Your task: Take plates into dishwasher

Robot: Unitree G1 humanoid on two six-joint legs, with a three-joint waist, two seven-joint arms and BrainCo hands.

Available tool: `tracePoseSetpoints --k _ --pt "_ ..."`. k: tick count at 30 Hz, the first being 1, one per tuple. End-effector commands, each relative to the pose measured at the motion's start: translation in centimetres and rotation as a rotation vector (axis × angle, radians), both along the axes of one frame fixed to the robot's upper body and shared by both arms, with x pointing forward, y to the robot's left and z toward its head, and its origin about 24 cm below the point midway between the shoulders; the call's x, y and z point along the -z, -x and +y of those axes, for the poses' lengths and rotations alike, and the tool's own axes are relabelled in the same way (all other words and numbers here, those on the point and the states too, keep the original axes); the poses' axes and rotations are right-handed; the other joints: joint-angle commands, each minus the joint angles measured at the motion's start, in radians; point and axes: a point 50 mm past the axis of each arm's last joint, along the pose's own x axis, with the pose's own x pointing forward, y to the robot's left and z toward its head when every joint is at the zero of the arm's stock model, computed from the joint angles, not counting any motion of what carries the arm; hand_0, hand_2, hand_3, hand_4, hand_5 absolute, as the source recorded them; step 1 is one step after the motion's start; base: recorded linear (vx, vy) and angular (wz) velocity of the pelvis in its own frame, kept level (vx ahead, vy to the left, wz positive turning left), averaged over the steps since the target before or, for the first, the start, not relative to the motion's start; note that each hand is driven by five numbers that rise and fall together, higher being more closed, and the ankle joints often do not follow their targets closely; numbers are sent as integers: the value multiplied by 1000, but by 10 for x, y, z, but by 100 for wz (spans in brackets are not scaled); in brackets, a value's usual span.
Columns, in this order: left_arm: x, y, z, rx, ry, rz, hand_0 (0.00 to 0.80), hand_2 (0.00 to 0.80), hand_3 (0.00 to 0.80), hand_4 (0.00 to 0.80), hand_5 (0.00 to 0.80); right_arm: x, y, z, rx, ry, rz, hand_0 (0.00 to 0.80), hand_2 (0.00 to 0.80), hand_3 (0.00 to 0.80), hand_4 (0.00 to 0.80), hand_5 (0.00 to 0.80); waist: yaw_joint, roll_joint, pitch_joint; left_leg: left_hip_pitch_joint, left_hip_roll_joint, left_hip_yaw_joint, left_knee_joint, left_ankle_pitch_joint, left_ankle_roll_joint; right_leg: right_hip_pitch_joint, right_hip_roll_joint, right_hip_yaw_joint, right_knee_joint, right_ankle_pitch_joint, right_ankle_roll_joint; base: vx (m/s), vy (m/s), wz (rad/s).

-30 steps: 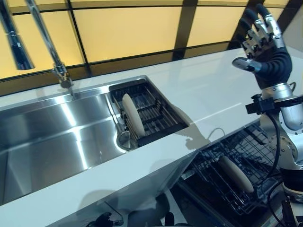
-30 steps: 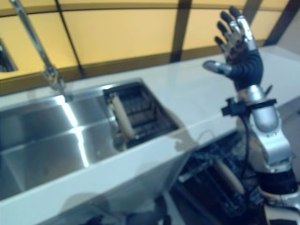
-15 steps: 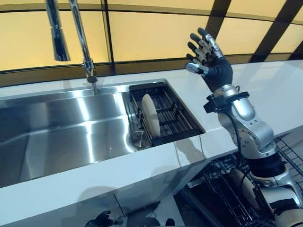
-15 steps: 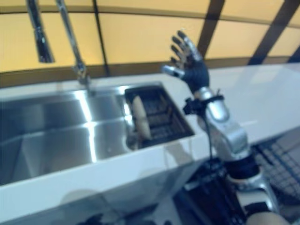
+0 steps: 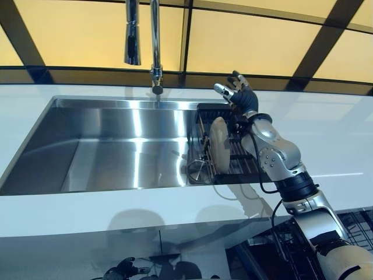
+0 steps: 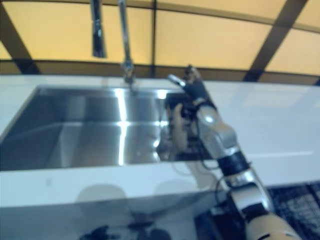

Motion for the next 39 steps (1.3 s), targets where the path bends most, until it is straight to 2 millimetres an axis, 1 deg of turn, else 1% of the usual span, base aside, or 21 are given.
tracePoseSetpoints --k 1,8,13,18,19,22,27,28,31,35,39 --pt "-3 -17 -3 41 -12 -23 0 0 0 0 0 -46 -6 7 12 -9 -121 0 0 0 0 0 35 9 -30 -32 -36 40 -4 18 66 28 -76 22 120 -10 50 -17 6 8" --pt "-3 -18 -4 41 -15 -26 0 0 0 0 0 -43 -14 3 42 38 -59 0 0 0 0 0 44 2 -29 -36 -35 36 -4 20 64 24 -82 12 124 3 57 -8 -2 7" --pt "-3 -19 -4 37 -13 -32 0 0 0 0 0 -47 -18 -5 87 68 -68 0 0 0 0 0 44 2 -28 -36 -34 36 -4 21 63 18 -85 13 131 3 59 -12 10 3" --pt "-3 -19 -3 39 -13 -28 0 0 0 0 0 -58 -19 -16 130 83 -115 0 0 0 0 0 45 0 -28 -33 -33 34 -4 19 63 18 -84 15 134 3 60 -2 2 1" --pt "-4 -19 -3 38 -15 -27 0 0 0 0 0 -64 -18 -19 142 86 -130 0 0 0 0 0 44 -3 -29 -33 -31 36 -4 19 62 18 -84 16 132 3 62 0 0 0" --pt "-3 -19 -2 38 -16 -26 0 0 0 0 0 -71 -17 -24 166 110 -160 0 0 0 0 0 41 -6 -30 -31 -30 38 -4 18 61 17 -83 18 132 3 63 0 0 0" --pt "-3 -17 -1 40 -18 -24 0 0 0 0 0 -80 -15 -33 193 124 -203 0 0 0 0 0 37 -9 -31 -26 -30 38 -4 14 62 17 -81 23 135 1 64 0 0 0" --pt "-3 -17 0 40 -18 -23 0 0 0 0 0 -85 -15 -38 205 127 -215 0 0 0 0 0 34 -11 -33 -25 -31 39 -4 13 62 17 -82 25 137 2 65 0 0 0" --pt "-4 -18 2 45 -21 -21 0 0 0 0 0 -88 -14 -44 219 136 -214 0 0 0 0 0 32 -14 -34 -23 -31 40 -4 13 62 15 -82 28 141 1 66 0 0 0" --pt "-5 -18 2 48 -25 -22 0 0 0 0 0 -87 -16 -49 211 173 -177 0 0 0 0 0 28 -17 -34 -21 -31 43 -4 12 62 10 -83 31 146 2 67 0 0 0" --pt "-6 -20 4 46 -30 -20 0 0 0 0 0 -75 -22 -51 158 238 -86 0 0 0 0 0 24 -22 -34 -19 -30 48 -4 11 62 6 -83 33 150 4 69 0 0 0"
